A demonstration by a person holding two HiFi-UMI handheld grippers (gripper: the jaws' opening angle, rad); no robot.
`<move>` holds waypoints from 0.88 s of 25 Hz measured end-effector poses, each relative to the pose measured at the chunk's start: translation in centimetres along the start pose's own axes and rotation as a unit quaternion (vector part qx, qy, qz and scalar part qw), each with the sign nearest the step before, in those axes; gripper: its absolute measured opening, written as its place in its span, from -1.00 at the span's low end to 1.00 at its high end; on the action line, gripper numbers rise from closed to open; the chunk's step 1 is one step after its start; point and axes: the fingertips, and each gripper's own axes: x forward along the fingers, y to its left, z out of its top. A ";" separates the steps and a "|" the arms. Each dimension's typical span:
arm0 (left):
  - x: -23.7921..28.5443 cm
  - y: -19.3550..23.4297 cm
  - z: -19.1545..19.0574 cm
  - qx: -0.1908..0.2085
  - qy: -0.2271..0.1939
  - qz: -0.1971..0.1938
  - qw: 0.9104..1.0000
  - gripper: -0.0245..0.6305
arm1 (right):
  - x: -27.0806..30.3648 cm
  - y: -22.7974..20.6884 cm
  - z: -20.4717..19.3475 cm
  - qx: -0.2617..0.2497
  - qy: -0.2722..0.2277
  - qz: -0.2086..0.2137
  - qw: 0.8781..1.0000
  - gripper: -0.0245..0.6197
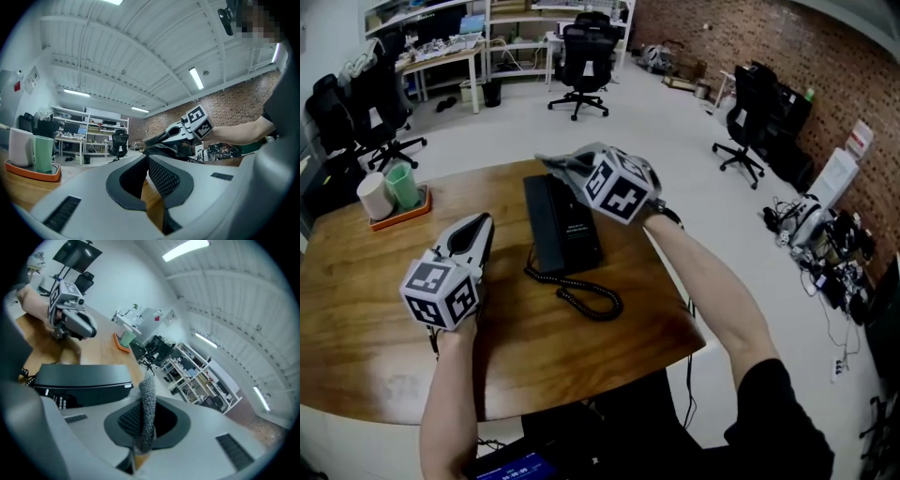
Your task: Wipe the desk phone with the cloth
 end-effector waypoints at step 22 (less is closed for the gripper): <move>0.2 0.2 0.2 0.004 0.002 -0.001 1.000 -0.93 | -10.1 12.2 -1.2 -0.167 -0.032 0.192 0.967 -0.84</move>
